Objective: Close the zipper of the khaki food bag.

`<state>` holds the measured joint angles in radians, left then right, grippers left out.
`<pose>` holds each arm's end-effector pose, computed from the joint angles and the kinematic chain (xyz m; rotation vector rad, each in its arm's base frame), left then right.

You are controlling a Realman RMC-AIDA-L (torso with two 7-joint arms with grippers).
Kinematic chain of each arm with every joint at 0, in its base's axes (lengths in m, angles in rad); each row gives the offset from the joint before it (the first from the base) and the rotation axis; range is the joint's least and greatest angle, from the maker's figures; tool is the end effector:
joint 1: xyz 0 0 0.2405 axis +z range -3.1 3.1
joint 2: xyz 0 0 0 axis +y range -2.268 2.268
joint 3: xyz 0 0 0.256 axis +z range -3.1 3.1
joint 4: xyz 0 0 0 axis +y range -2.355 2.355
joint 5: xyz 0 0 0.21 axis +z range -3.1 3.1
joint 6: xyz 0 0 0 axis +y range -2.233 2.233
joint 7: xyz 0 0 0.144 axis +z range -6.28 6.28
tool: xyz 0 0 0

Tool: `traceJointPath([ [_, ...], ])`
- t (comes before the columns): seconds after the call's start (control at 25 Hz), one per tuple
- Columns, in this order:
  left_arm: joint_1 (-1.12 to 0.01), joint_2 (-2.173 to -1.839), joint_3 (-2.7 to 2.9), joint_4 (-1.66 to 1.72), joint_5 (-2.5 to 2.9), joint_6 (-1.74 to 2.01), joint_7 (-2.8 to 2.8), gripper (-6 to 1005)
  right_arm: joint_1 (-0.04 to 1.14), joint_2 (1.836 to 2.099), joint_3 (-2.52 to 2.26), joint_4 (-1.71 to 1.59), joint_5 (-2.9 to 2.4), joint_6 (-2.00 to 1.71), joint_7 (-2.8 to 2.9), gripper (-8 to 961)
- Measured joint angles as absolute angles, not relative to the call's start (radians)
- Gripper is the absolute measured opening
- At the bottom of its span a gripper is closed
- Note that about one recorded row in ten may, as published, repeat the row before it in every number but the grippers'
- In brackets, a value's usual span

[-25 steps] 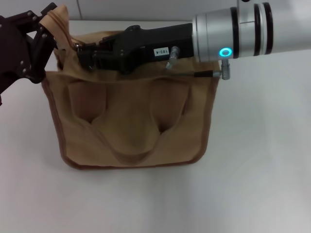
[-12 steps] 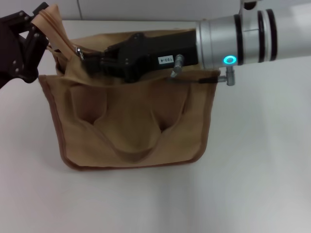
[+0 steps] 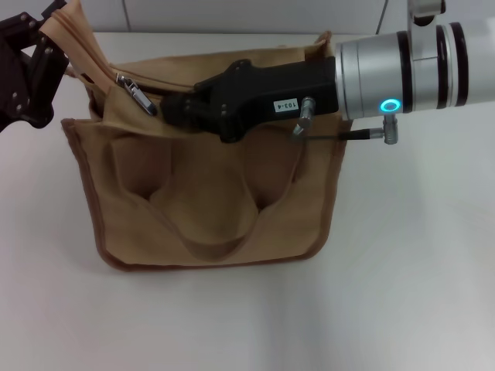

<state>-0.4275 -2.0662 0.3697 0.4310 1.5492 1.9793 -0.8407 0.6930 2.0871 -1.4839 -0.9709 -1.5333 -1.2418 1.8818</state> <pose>-0.2603 0.2803 0.0659 -2.0736 -0.0220 -1.4017 0.0768 0.3570 -0.0571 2.9977 -0.4993 -0.7904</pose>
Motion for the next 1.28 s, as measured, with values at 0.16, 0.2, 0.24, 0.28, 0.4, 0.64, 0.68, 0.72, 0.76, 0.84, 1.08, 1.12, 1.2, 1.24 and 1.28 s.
traceJointPath([
  [0.16,-0.428,-2.066,0.373,0.431,1.549,1.979,-0.841,57,0.703,2.087,-1.481,-0.972,-1.515,-1.246,1.885,-2],
  [0.2,-0.428,-2.066,0.373,0.431,1.549,1.979,-0.841,57,0.703,2.087,-1.481,-0.972,-1.515,-1.246,1.885,2],
  [0.24,-0.428,-2.066,0.374,0.431,1.549,1.979,-0.841,58,0.706,2.087,-1.482,-0.972,-1.514,-1.244,1.886,7],
  [0.28,-0.429,-2.067,0.374,0.431,1.549,1.980,-0.842,58,0.709,2.087,-1.483,-0.972,-1.513,-1.242,1.887,11],
  [0.4,-0.431,-2.067,0.375,0.431,1.549,1.981,-0.843,59,0.726,2.088,-1.489,-0.965,-1.513,-1.233,1.888,84],
  [0.64,-0.437,-2.069,0.376,0.429,1.549,1.986,-0.854,60,0.755,2.089,-1.525,-0.955,-1.516,-1.192,1.907,305],
  [0.68,-0.438,-2.069,0.376,0.429,1.549,1.988,-0.855,60,0.759,2.089,-1.531,-0.952,-1.518,-1.188,1.911,328],
  [0.72,-0.439,-2.069,0.377,0.429,1.548,1.988,-0.855,61,0.763,2.088,-1.534,-0.949,-1.519,-1.186,1.913,328],
  [0.76,-0.441,-2.069,0.377,0.429,1.547,1.990,-0.856,61,0.765,2.088,-1.536,-0.947,-1.519,-1.185,1.914,327],
  [0.84,-0.441,-2.069,0.378,0.429,1.547,1.990,-0.856,61,0.770,2.088,-1.543,-0.946,-1.519,-1.178,1.922,327],
  [1.08,-0.446,-2.069,0.377,0.429,1.545,1.993,-0.863,63,0.787,2.088,-1.566,-0.946,-1.522,-1.155,1.961,325],
  [1.12,-0.446,-2.069,0.377,0.429,1.545,1.993,-0.864,63,0.787,2.088,-1.567,-0.947,-1.522,-1.155,1.961,325],
  [1.2,-0.446,-2.069,0.377,0.429,1.543,1.993,-0.864,63,0.782,2.088,-1.567,-0.952,-1.523,-1.157,1.961,305],
  [1.24,-0.446,-2.069,0.377,0.430,1.542,1.993,-0.865,64,0.778,2.088,-1.567,-0.955,-1.523,-1.159,1.961,296],
  [1.28,-0.446,-2.069,0.377,0.429,1.542,1.993,-0.865,64,0.774,2.088,-1.565,-0.959,-1.523,-1.163,1.959,286],
])
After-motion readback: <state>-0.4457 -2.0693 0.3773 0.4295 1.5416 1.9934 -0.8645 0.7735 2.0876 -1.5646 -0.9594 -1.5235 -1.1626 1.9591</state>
